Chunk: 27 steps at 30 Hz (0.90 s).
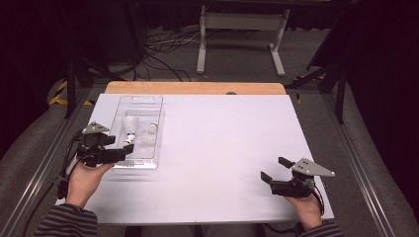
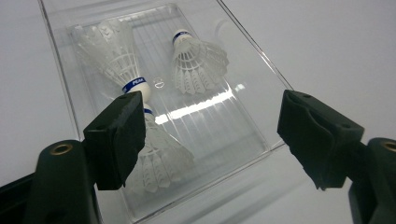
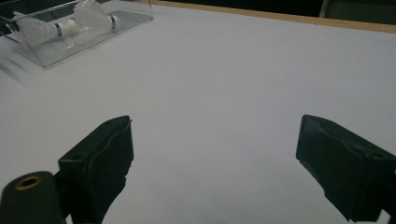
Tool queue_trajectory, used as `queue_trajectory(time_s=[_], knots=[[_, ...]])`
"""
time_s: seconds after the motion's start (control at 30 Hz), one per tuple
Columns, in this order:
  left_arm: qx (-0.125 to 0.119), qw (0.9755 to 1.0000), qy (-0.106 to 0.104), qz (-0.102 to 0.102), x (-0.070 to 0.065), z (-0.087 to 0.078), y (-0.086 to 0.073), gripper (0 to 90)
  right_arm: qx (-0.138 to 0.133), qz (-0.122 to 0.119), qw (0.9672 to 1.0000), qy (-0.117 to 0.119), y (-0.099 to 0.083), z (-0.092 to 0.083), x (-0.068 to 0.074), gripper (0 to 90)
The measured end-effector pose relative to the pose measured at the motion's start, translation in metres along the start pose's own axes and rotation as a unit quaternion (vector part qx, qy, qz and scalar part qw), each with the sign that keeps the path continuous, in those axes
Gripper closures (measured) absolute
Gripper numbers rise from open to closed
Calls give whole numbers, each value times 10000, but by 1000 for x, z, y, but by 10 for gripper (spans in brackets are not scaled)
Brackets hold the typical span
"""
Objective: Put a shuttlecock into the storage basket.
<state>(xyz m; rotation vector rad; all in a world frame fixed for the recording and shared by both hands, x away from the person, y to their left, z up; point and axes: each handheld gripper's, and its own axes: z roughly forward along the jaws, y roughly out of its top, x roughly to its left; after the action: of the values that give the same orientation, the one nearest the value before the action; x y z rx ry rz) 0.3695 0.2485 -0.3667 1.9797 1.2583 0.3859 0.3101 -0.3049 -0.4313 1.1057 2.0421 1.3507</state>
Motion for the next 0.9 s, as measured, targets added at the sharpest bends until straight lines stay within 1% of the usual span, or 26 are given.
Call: queue_trajectory(time_s=[0.4, 0.57, 0.73, 0.9], knots=[[-60, 10000, 12, 42, -2, -2, -5, 226, 13, -9, 10000, 3, 0, 0, -1, 119], [-214, 9998, -23, 50, -3, -5, -8, 216, -2, -11, 10000, 6, 0, 0, -1, 119], [-230, 9997, -39, 72, -3, -7, -11, 214, -7, -12, 10000, 7, 0, 0, -1, 119], [-311, 9995, -79, 47, -3, -9, -15, 210, 3, -17, 10000, 4, 0, 0, -1, 119]])
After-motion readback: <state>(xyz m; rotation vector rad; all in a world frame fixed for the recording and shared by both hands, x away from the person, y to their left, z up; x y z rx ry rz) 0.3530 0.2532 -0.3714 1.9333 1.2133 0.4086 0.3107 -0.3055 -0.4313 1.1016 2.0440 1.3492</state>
